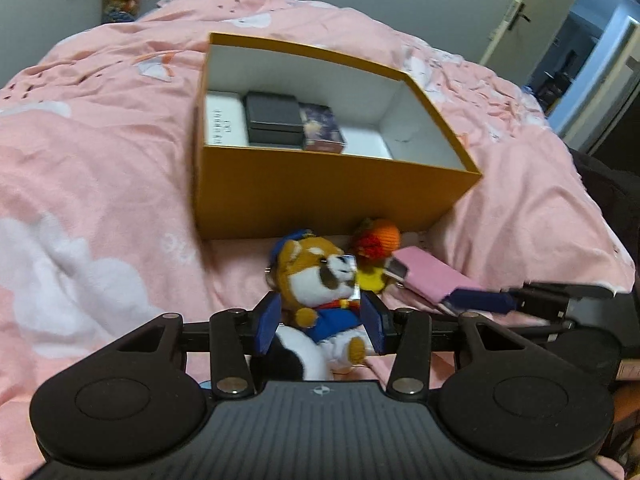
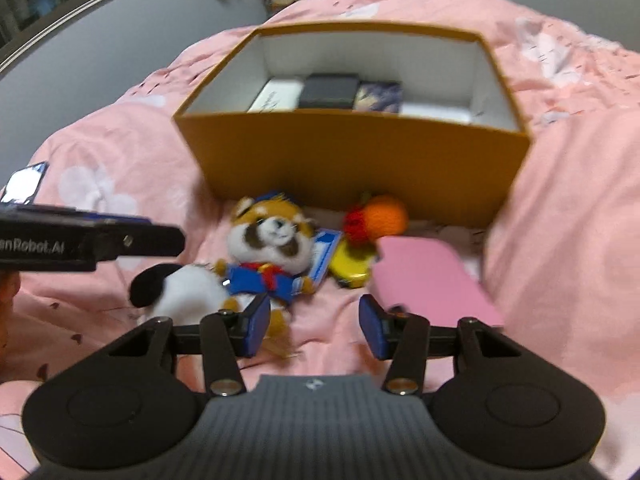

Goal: Organize objects
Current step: 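Withdraw both grippers from the orange box toward the remaining items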

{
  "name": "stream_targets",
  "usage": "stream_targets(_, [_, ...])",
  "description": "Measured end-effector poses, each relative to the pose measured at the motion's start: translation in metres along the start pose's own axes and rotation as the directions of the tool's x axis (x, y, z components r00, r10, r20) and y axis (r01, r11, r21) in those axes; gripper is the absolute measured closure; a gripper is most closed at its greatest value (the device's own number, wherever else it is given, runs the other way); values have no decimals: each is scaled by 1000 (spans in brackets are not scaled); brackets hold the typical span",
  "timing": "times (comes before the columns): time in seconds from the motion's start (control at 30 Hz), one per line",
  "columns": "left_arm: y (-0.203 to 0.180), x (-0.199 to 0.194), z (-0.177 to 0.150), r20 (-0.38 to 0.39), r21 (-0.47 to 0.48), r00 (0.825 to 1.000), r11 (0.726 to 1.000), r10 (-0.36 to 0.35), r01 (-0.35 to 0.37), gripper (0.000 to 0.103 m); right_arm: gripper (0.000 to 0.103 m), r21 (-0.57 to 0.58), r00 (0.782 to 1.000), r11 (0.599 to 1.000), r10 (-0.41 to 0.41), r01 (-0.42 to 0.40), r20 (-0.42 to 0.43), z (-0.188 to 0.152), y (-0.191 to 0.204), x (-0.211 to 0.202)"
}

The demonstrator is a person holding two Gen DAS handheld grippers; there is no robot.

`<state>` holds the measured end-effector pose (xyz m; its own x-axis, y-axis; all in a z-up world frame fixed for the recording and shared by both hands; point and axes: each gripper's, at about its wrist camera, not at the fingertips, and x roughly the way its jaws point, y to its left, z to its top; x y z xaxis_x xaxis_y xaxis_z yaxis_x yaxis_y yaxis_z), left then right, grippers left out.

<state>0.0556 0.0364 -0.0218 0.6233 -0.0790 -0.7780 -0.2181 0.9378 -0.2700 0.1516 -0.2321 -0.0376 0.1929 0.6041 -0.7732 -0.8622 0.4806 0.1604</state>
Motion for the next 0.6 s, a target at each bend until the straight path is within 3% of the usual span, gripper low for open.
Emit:
stream_targets(0.17, [-18, 12, 3, -36, 76, 998, 995, -56, 59, 50, 56, 40, 991, 990, -135, 135, -9, -9, -22, -12])
stream_targets(0.27, [-32, 21, 5, -67, 123, 990, 984, -122, 130, 50, 56, 67, 982, 980, -187, 189, -35, -20, -35, -14])
stream_targets(0.43, [-55, 35, 4, -121, 206, 981, 963, -152, 175, 50, 55, 101, 984, 980, -164, 170, -72, -33, -47, -12])
stream_targets(0.6, [-69, 48, 8, -153, 251, 977, 951, -148, 183, 51, 55, 85, 987, 984, -156, 159, -47, -26, -48, -9])
